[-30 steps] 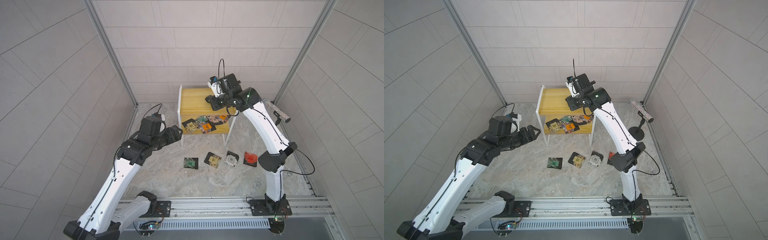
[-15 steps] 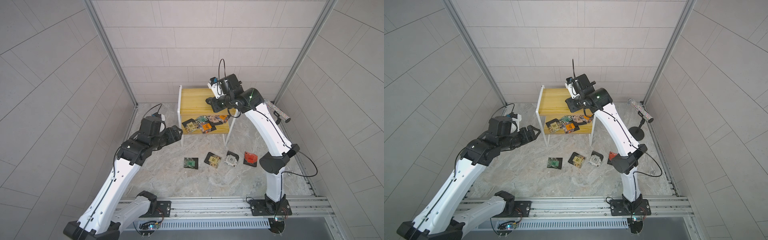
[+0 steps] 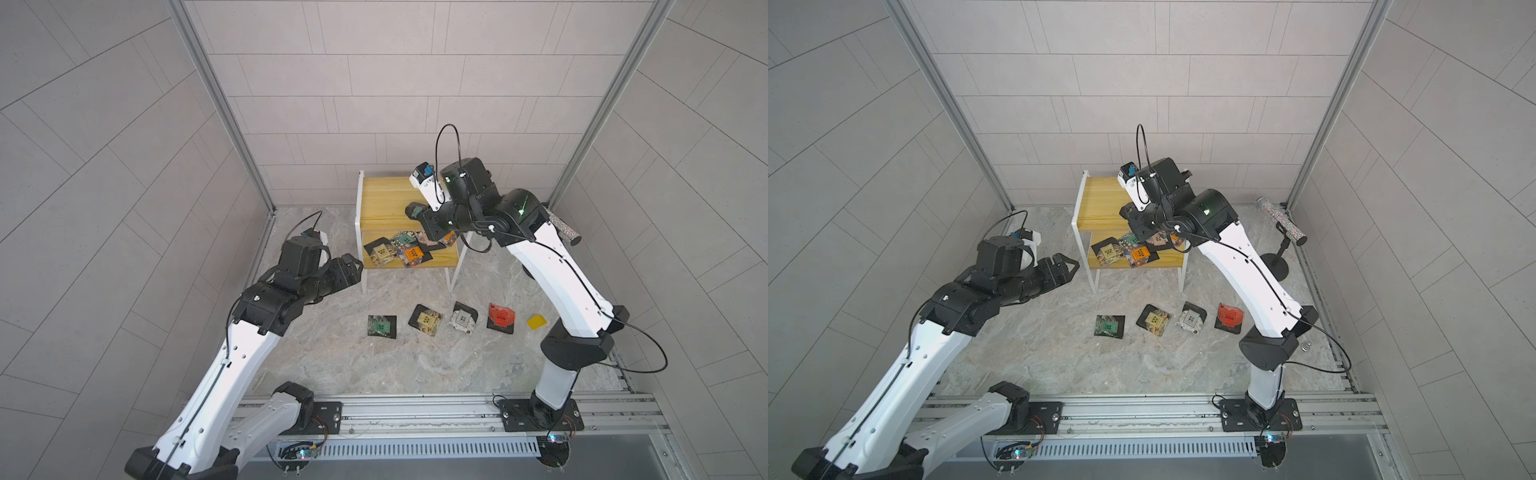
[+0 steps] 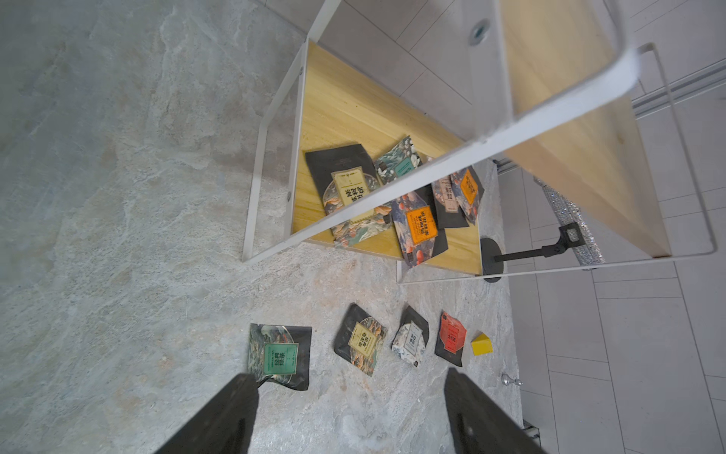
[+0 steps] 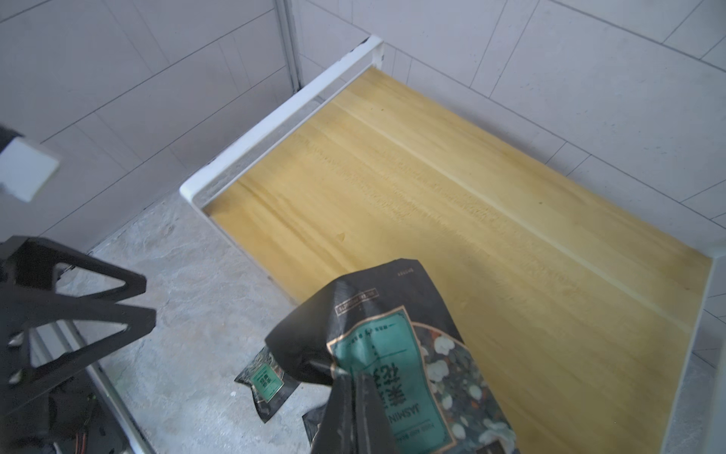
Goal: Remove the tea bags from the shelf
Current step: Pick up the tea bag from the shelf, then place the tea bag at the center of the board.
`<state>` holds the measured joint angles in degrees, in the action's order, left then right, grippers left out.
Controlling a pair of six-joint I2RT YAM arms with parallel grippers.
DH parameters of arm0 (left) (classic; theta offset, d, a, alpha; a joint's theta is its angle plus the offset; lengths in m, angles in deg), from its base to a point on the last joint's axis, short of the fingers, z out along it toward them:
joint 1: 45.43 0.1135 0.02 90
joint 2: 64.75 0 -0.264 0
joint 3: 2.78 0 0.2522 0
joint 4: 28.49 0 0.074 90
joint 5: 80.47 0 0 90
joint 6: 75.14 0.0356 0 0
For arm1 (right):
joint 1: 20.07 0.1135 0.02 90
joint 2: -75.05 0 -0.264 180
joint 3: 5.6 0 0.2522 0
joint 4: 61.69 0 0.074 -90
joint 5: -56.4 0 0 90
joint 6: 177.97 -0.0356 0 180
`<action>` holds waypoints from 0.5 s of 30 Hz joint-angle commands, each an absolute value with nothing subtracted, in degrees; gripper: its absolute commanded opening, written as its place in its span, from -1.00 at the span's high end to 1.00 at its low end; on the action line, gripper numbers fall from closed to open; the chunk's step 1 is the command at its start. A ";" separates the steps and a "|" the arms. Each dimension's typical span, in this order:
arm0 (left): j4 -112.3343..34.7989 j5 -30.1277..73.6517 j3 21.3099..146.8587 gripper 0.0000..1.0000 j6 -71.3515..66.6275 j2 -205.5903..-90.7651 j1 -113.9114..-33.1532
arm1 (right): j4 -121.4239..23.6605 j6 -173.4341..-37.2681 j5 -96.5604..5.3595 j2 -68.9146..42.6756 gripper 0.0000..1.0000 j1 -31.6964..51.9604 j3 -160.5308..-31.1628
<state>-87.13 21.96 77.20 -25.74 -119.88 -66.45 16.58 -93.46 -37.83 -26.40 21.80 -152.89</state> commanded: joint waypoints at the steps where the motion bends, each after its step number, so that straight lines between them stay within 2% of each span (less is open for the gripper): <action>1: -86.58 19.84 74.38 -0.66 -28.08 -118.59 -66.13 | 12.28 -90.54 -36.53 -21.82 0.99 24.73 -146.96; 15: -87.88 15.56 65.73 -0.66 -30.58 -113.72 -64.20 | -1.85 -90.24 -37.58 -5.78 0.98 31.74 -117.89</action>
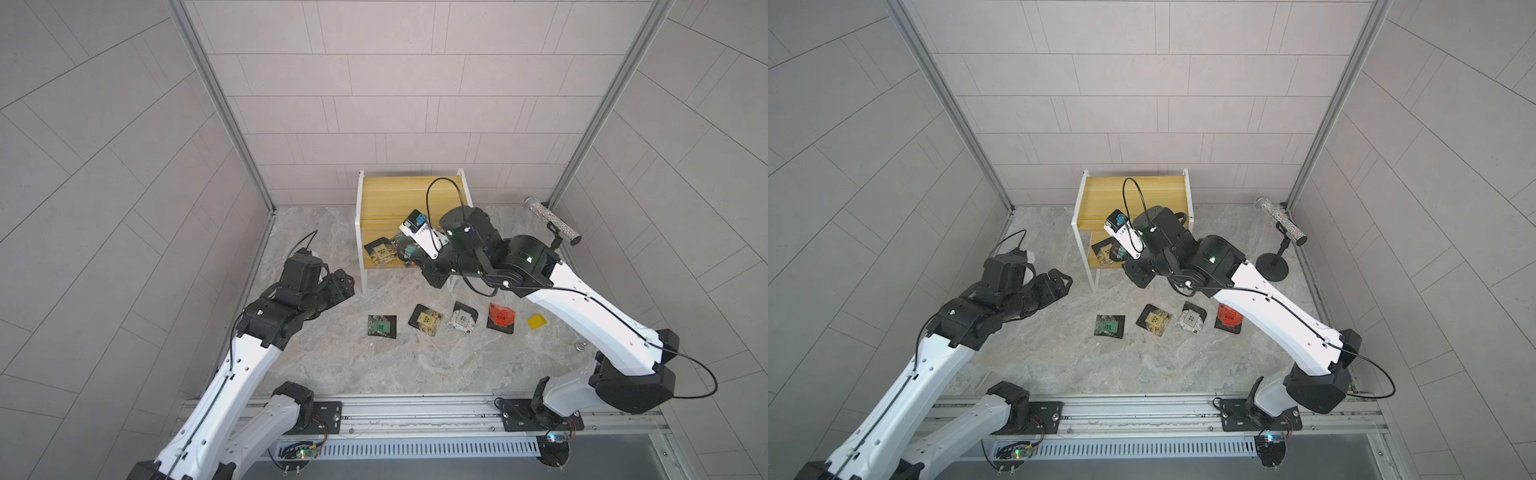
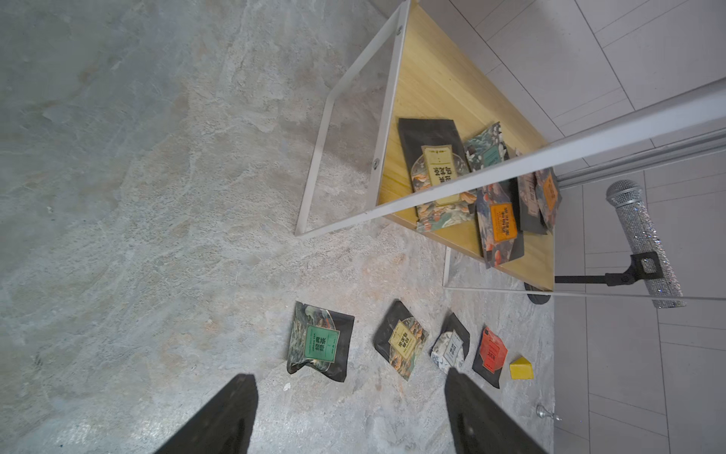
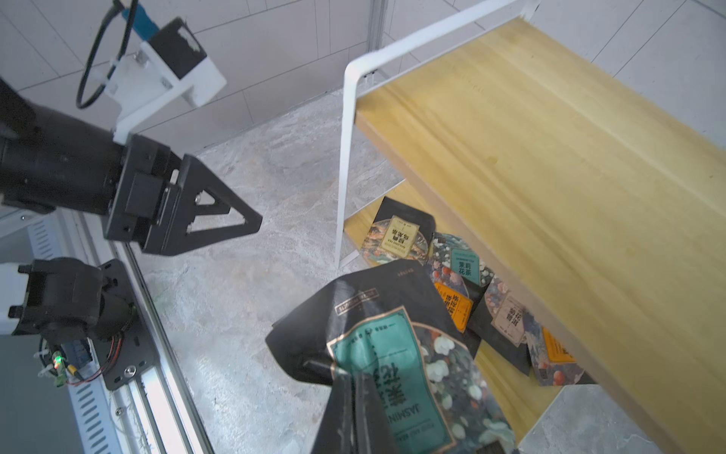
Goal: Remove the tea bags from the shelf
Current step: Place the tea bag at the center of the board.
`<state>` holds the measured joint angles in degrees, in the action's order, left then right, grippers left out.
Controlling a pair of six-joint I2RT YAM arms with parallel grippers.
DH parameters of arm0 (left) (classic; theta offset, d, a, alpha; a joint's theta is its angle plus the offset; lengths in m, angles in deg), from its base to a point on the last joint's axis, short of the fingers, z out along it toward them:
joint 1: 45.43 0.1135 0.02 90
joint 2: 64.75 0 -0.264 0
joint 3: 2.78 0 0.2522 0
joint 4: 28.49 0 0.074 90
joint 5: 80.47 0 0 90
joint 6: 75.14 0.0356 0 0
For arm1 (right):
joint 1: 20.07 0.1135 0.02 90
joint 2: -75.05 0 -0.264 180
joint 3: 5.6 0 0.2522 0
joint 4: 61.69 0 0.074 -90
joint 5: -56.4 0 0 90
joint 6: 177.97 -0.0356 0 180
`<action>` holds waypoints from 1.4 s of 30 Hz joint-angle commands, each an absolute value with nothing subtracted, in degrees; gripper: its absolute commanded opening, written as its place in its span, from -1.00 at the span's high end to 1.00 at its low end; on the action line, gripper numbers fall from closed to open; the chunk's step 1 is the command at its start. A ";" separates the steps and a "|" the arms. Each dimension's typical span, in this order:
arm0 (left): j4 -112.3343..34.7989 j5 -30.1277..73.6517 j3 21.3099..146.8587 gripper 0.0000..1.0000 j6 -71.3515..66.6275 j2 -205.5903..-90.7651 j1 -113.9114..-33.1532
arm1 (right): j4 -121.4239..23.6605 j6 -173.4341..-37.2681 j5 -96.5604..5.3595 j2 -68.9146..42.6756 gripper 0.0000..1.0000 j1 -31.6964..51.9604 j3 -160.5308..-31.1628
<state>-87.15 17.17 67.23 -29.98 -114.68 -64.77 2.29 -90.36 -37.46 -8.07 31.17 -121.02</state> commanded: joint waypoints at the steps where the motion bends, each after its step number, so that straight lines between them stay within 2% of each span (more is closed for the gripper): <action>1: -88.02 15.50 65.29 -0.66 -30.66 -113.60 -64.01 | -2.45 -90.40 -37.77 -5.04 0.98 31.86 -116.46; 7: -87.57 15.63 63.00 -0.66 -30.85 -112.15 -62.37 | -9.33 -92.24 -40.86 -0.82 0.98 33.39 -104.61; 16: -86.47 17.34 60.86 -0.66 -30.68 -112.29 -61.52 | -15.41 -95.35 -39.61 4.34 0.97 35.21 -88.74; 23: -85.55 20.42 60.22 -0.66 -28.49 -114.25 -61.54 | -16.05 -101.32 -31.64 11.70 0.97 35.21 -75.03; 33: -84.55 25.92 59.17 -0.65 -27.03 -118.26 -61.78 | -18.84 -120.47 -23.03 19.23 0.97 34.65 -57.17; 42: -84.08 26.81 58.90 -0.65 -26.98 -119.23 -62.01 | -23.56 -127.91 -22.72 19.64 0.96 34.16 -46.89</action>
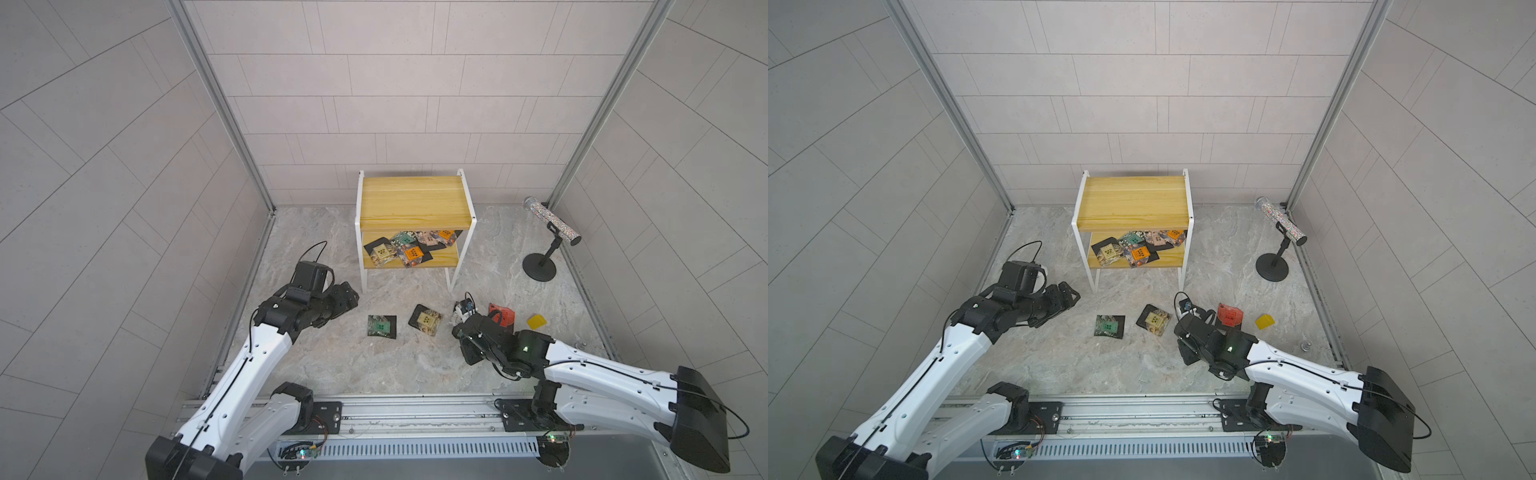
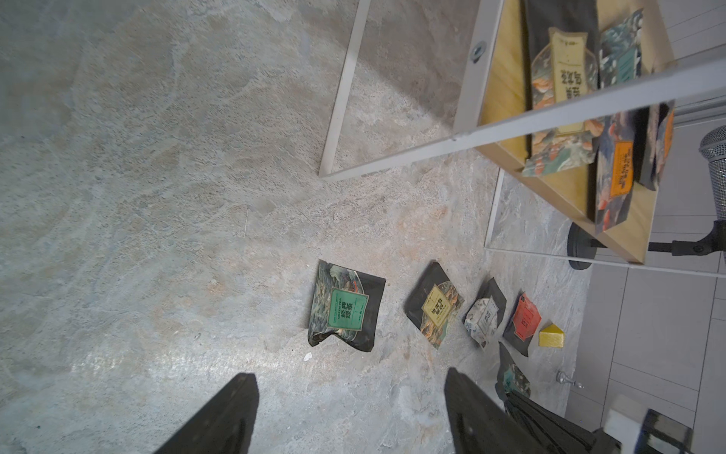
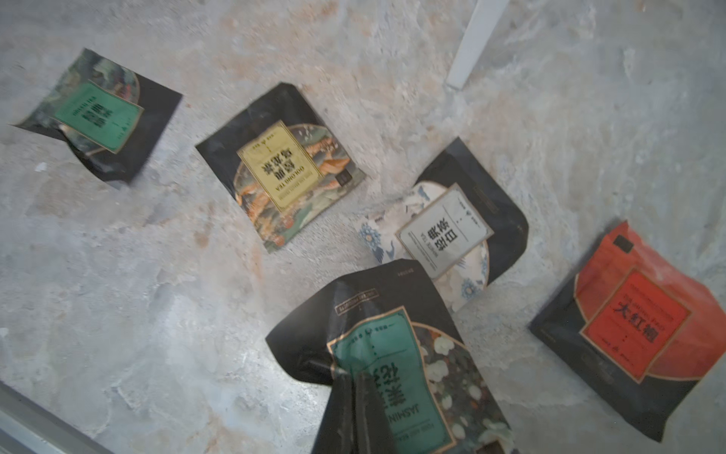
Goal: Remove the tea bags from the shelf
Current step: Place the tea bag at the center of the board.
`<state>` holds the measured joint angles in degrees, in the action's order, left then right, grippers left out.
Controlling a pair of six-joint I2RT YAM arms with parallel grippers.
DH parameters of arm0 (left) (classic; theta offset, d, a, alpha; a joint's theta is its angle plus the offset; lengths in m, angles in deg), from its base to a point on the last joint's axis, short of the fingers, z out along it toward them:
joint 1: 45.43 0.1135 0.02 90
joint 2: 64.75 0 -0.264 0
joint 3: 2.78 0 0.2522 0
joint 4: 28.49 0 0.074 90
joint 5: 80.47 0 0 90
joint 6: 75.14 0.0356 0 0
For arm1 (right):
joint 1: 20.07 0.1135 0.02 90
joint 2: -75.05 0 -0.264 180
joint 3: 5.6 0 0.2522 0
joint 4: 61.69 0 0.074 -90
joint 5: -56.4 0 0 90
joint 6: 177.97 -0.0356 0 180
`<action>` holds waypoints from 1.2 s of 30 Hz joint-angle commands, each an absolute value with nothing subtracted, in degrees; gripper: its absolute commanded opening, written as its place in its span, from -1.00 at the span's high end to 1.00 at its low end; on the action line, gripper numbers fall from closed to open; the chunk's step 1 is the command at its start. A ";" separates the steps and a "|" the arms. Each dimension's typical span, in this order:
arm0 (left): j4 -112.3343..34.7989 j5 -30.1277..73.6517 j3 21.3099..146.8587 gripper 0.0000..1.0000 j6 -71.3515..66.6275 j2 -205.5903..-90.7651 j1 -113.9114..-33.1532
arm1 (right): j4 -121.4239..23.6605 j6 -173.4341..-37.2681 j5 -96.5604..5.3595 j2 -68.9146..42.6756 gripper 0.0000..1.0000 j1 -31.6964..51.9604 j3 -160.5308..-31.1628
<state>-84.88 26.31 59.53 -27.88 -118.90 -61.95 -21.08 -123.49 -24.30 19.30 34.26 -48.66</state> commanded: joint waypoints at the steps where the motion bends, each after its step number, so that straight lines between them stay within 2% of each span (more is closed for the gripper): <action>1: -84.07 26.86 58.80 -0.65 -26.96 -119.24 -61.96 | -24.00 -128.48 -22.87 19.54 0.96 34.16 -46.12; 16: -83.82 26.93 57.92 -0.65 -26.98 -119.15 -62.05 | -29.87 -131.27 -27.44 14.17 0.92 35.06 -42.37; 31: -83.22 26.56 56.97 -0.65 -26.98 -119.48 -62.05 | -26.31 -133.70 -26.82 18.66 0.88 37.49 -40.18; 36: -82.94 26.51 56.96 -0.65 -26.98 -119.58 -62.08 | -26.99 -133.82 -26.82 16.92 0.74 38.20 -40.30</action>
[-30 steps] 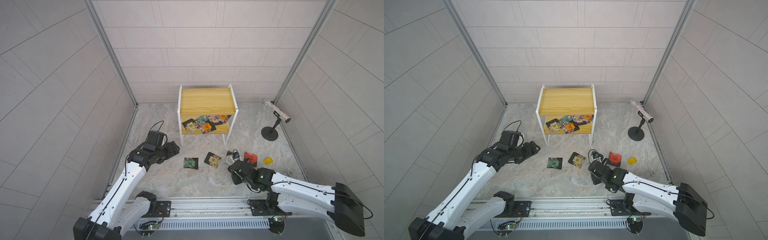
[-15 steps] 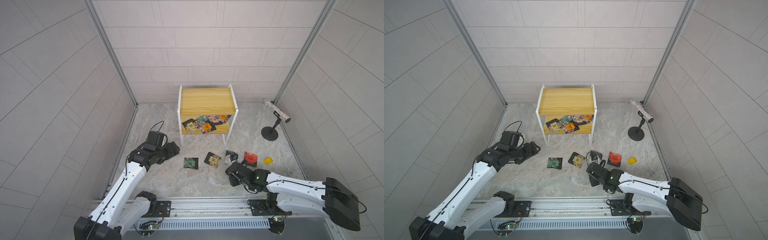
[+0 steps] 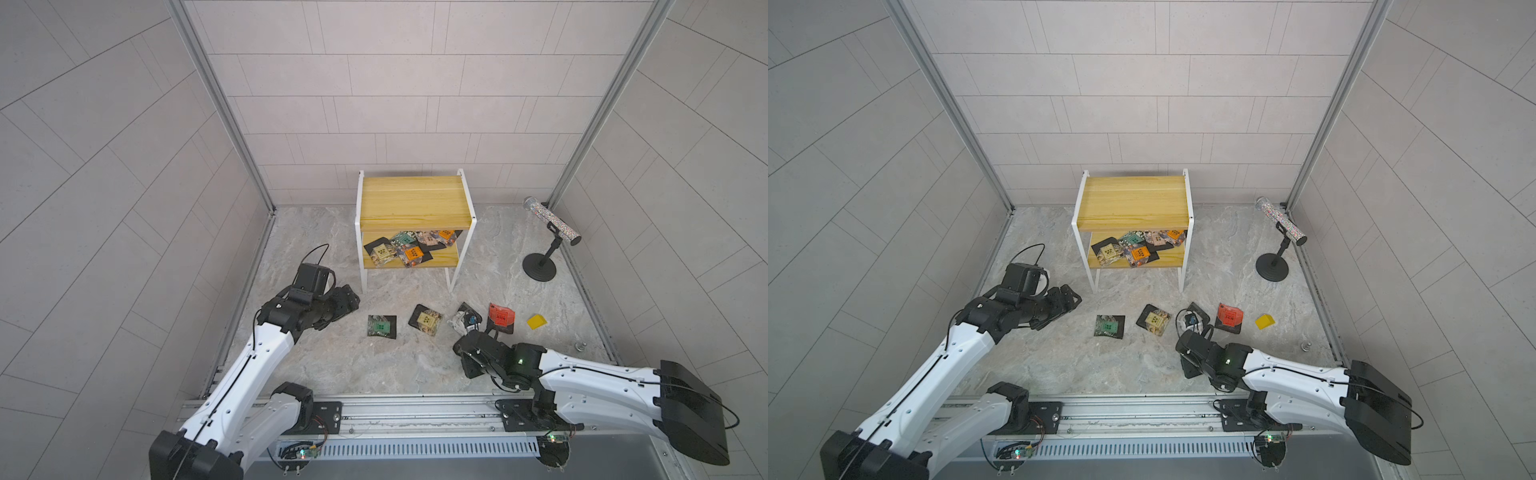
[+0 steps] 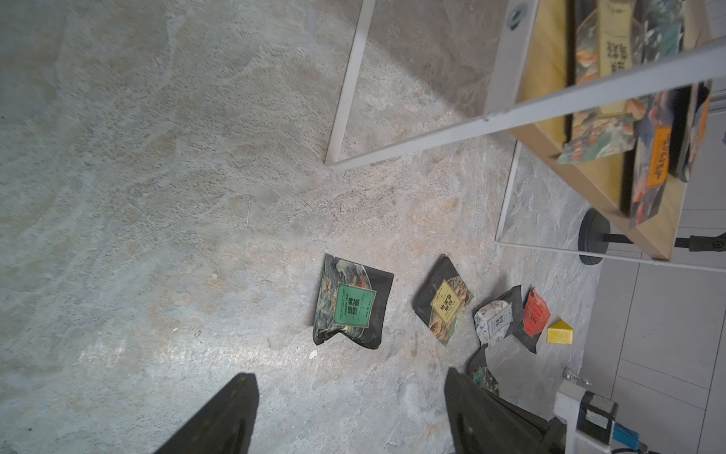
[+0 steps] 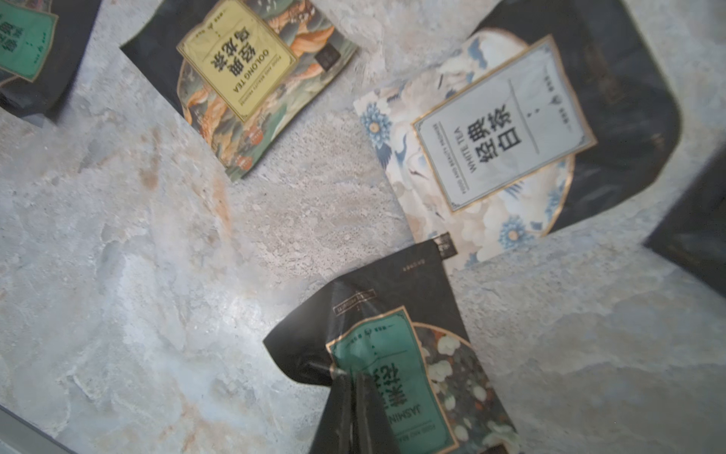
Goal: Remove the tea bags from the shelf
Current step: Place the tea bag at the center of the board.
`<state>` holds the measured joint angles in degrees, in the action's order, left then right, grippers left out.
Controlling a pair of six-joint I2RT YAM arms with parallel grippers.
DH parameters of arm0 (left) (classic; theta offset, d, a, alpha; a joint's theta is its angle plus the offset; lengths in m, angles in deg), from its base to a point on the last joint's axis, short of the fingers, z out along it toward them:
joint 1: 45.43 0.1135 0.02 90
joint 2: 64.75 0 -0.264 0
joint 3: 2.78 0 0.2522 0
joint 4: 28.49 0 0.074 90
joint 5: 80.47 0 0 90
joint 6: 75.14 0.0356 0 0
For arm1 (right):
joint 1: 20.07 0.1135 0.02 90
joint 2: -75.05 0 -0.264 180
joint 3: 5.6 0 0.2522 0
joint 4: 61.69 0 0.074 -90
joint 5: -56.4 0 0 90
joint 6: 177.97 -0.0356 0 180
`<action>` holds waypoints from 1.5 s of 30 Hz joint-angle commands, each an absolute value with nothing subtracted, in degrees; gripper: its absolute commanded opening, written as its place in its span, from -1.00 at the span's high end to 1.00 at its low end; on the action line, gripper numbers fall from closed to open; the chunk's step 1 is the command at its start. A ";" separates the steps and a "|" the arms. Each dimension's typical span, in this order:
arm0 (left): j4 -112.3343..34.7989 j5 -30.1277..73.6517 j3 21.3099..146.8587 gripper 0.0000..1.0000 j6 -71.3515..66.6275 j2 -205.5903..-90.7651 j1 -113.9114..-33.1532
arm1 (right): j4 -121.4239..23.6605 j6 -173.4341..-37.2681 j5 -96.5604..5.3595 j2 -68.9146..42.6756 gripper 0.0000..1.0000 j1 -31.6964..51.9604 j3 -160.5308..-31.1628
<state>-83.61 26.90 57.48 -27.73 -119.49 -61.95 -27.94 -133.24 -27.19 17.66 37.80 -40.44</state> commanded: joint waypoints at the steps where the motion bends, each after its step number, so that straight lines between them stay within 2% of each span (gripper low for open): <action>1: -82.94 26.50 56.96 -0.65 -26.98 -119.61 -62.04 | -27.01 -133.79 -26.98 16.53 0.66 38.28 -40.41; 5: -83.00 26.43 56.95 -0.65 -26.98 -119.43 -62.06 | -25.99 -133.96 -26.79 16.16 0.44 39.07 -41.09; 16: -82.94 26.39 57.34 -0.65 -25.90 -119.20 -62.04 | -17.87 -131.06 -22.99 22.23 0.32 39.83 -46.59; 21: -83.25 26.30 58.41 -0.65 -24.85 -118.57 -62.25 | -16.98 -130.04 -22.53 23.64 0.20 38.31 -50.07; 39: -84.26 25.82 65.49 -0.65 -19.88 -119.28 -67.58 | -18.15 -126.19 -43.31 24.28 0.14 15.41 -61.13; 45: -83.86 22.61 67.70 -0.65 -18.22 -120.44 -71.93 | -18.17 -125.20 -53.32 23.43 -0.01 3.22 -64.50</action>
<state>-83.48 24.93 65.52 -20.19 -119.88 -70.45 -18.87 -126.45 -47.16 23.52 6.58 -62.34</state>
